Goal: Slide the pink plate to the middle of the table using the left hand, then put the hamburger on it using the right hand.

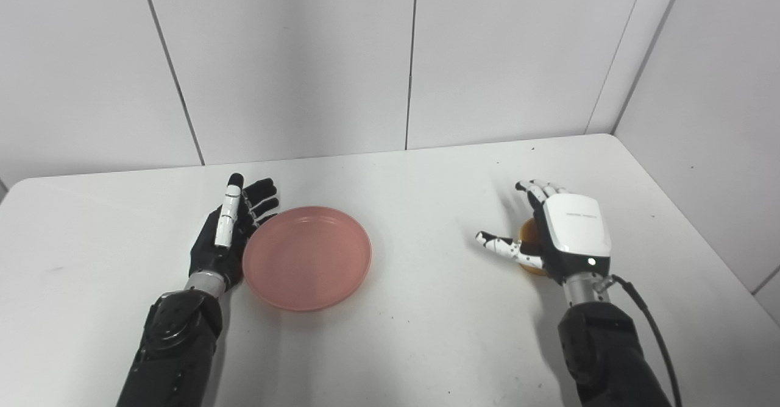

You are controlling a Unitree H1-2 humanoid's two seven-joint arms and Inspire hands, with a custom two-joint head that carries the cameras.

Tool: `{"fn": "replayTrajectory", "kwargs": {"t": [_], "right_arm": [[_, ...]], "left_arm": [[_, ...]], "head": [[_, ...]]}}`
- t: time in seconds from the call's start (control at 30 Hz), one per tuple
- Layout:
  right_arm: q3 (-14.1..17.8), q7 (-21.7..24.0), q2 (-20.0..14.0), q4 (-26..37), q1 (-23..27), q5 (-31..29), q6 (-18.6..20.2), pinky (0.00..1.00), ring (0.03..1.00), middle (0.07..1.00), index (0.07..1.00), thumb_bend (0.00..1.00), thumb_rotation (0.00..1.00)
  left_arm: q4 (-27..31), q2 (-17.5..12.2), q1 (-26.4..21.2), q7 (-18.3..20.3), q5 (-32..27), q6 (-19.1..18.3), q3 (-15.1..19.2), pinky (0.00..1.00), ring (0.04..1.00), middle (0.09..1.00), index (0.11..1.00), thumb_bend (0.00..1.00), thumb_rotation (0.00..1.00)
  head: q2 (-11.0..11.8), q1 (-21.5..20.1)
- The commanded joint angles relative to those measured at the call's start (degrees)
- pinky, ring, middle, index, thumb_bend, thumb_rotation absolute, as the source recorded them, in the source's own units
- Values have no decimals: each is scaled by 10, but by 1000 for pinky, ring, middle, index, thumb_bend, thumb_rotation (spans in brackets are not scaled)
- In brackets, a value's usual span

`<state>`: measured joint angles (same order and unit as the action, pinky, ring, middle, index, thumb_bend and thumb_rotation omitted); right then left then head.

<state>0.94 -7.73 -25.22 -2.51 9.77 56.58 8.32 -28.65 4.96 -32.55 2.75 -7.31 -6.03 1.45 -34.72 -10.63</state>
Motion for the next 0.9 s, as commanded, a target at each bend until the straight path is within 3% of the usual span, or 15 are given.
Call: {"fn": "replayTrajectory", "kwargs": {"t": [0.0, 0.13, 0.37, 0.47, 0.6, 0.67, 0.73, 0.8, 0.87], "right_arm": [[3, -21, -16, -13, 15, -5, 8, 763, 817, 820, 765, 745, 843], [-8, -50, -27, -78, 29, -8, 0, 765, 820, 823, 766, 769, 895], [-32, -52, -41, -113, 50, -11, 20, 778, 824, 828, 774, 766, 909], [-37, -52, -44, -117, 55, -14, 26, 772, 823, 825, 773, 756, 881], [-40, -93, -45, -140, 62, -21, 10, 696, 781, 795, 746, 752, 777], [-42, -137, -47, -169, 69, -26, -10, 617, 708, 733, 706, 753, 706], [-44, -171, -49, -193, 75, -38, -31, 527, 592, 626, 642, 742, 734], [-44, -188, -51, -205, 78, -54, -49, 401, 450, 497, 529, 715, 692], [-45, -197, -53, -211, 81, -70, -64, 360, 407, 458, 487, 708, 674]], "left_arm": [[4, 8, -10, 0, -3, -17, 0, 756, 825, 809, 678, 671, 881], [12, 9, -8, -2, -6, -24, 2, 766, 827, 815, 682, 668, 886], [11, 7, -8, -1, -5, -27, 5, 774, 816, 800, 682, 669, 878], [12, 8, -7, 0, -7, -28, 5, 778, 816, 798, 672, 667, 871], [9, 7, -8, 1, -7, -25, 4, 769, 816, 803, 676, 664, 875], [9, 7, -8, 0, -7, -26, 5, 768, 816, 801, 677, 663, 877], [9, 7, -8, -1, -7, -26, 5, 768, 813, 795, 674, 658, 876], [7, 7, -8, -2, -6, -26, 5, 771, 813, 790, 667, 656, 874], [5, 7, -8, -2, -4, -25, 4, 773, 813, 789, 666, 657, 873]], "head": [[-1, 2], [-2, 2], [-2, 3], [-3, 5], [-3, 5], [-3, 5], [-3, 5], [-3, 5], [-3, 5]]}}
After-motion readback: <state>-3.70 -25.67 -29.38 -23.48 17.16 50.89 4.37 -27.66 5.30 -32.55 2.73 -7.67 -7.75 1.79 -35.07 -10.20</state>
